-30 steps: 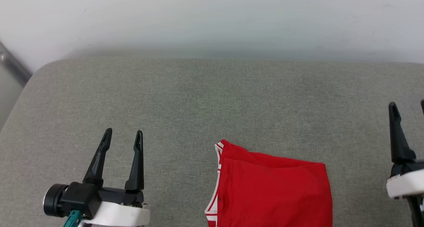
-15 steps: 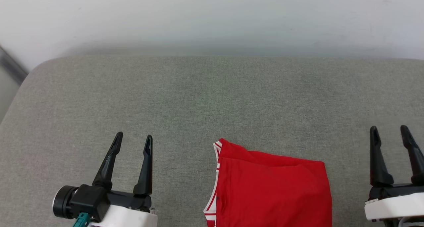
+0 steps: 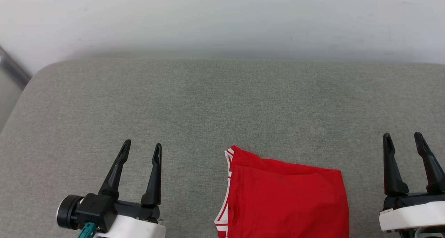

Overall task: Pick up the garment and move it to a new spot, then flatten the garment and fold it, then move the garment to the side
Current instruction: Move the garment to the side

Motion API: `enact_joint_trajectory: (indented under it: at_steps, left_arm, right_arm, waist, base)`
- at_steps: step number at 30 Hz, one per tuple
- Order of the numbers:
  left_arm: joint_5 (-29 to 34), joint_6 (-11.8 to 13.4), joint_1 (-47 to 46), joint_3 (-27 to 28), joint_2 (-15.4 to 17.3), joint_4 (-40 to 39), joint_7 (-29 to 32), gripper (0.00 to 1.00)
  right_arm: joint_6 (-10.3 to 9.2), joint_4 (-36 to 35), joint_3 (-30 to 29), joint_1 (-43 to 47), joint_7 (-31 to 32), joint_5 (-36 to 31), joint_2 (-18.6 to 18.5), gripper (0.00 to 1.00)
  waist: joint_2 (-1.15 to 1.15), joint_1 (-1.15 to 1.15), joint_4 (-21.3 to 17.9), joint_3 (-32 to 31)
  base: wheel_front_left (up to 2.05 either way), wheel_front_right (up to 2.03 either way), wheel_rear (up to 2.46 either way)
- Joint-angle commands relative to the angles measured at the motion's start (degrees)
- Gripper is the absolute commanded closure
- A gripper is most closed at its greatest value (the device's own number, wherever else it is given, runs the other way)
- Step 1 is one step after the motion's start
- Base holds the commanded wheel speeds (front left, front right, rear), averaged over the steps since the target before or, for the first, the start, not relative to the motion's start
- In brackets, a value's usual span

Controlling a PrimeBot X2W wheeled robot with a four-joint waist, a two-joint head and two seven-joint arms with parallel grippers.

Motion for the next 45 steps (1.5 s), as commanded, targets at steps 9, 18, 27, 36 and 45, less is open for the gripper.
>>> enact_joint_trajectory:
  at_steps: [9, 18, 27, 36, 45]
  left_arm:
    - [-0.16, -0.04, -0.77, -0.22, -0.14, 0.00, -0.12, 0.00]
    - [-0.42, -0.04, -2.34, -0.39, -0.03, 0.49, -0.12, 0.00]
    - [-0.43, -0.04, -5.15, -0.66, -0.28, 0.27, -0.12, 0.00]
    - [-0.38, -0.04, -6.68, -2.05, -0.53, 0.96, -0.12, 0.00]
    - [-0.38, -0.04, -6.56, -3.33, -0.65, 2.50, -0.12, 0.00]
  right_arm:
    - [-0.02, -0.14, 1.49, 0.09, 5.81, 1.75, -2.20, 0.00]
    - [-0.01, -4.94, 4.87, 2.30, 38.56, 10.91, -6.71, 0.00]
    - [-0.02, -6.18, 0.77, 3.24, 56.55, 8.87, -1.21, 0.00]
    - [-0.01, 1.51, 1.23, 1.47, 58.27, 6.68, 1.52, 0.00]
    - [0.04, 9.25, 5.05, 0.40, 54.97, 6.88, 0.85, 1.00]
  waist:
    - [0.00, 0.00, 0.39, 0.67]
    - [0.00, 0.00, 1.00, 3.58]
    - [0.00, 0.00, 3.99, 7.59]
    - [0.00, 0.00, 6.91, 9.72]
    - [0.00, 0.00, 7.53, 9.37]
  base:
    - [0.00, 0.00, 0.00]
    - [0.00, 0.00, 0.00]
    - [0.00, 0.00, 0.00]
    - [0.00, 0.00, 0.00]
    - [0.00, 0.00, 0.00]
